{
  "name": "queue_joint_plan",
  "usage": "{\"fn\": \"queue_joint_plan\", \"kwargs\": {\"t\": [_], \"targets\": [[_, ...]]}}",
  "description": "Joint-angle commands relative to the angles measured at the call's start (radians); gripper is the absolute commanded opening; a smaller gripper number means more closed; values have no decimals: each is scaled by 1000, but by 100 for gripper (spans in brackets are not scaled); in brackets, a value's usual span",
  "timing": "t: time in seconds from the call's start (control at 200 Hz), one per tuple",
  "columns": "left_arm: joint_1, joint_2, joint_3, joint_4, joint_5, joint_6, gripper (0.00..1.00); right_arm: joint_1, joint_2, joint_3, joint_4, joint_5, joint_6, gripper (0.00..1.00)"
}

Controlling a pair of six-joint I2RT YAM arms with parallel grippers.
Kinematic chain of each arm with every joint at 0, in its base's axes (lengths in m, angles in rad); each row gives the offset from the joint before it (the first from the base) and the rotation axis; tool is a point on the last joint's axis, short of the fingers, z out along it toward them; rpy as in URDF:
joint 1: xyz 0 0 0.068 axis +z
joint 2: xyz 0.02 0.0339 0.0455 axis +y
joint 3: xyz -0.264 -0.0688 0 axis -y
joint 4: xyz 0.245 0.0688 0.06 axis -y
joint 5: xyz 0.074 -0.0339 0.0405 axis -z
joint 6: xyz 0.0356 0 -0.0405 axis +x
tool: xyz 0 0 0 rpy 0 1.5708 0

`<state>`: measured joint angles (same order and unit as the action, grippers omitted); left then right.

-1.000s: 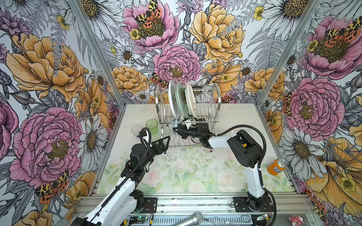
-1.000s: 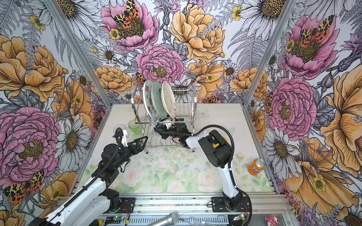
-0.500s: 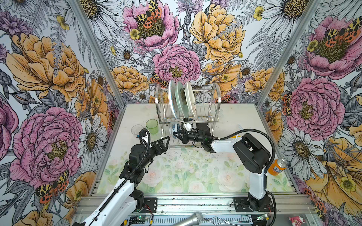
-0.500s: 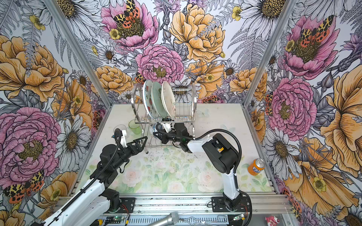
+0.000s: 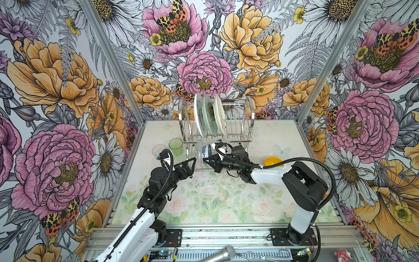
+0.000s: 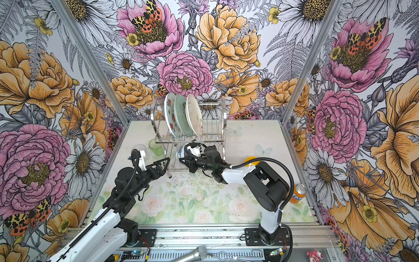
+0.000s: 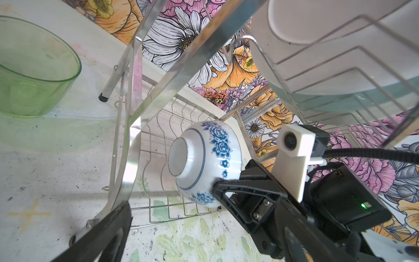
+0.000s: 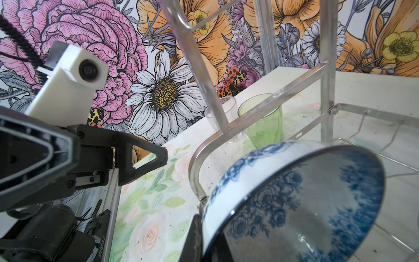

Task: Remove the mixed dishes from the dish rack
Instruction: 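Lift the blue-and-white bowl out of the rack with the right gripper, then carry the bowl with the right gripper over the table beside the yellow bowl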

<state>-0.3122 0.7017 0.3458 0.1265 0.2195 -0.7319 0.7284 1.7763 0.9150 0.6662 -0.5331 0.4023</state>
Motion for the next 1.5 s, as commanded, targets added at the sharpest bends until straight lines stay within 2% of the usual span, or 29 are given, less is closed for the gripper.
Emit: {"fn": "queue_joint_plan", "kwargs": {"t": [0.0,0.295,0.575,0.766,0.911,1.111,1.301,1.491], "targets": [[-11,-11,22,-7,-24,-2,99,15,-89,-23,47,38,-34,0],[-36,-51,1,-2,-53,-15,99,45,-261,-144,-35,115,-41,0],[-45,-56,-2,29,-58,-15,99,59,-492,-224,-220,257,-50,0],[-60,-34,25,33,-34,-6,99,59,-623,-205,-394,330,-26,0],[-99,11,68,-16,-26,3,99,60,-700,-206,-516,407,-26,0],[-176,68,113,-64,-4,44,99,60,-786,-166,-784,531,-74,0],[-265,62,120,-42,-5,106,99,49,-850,-143,-981,612,-75,0],[-303,84,116,37,40,132,99,0,-902,-109,-1094,668,-51,0]]}}
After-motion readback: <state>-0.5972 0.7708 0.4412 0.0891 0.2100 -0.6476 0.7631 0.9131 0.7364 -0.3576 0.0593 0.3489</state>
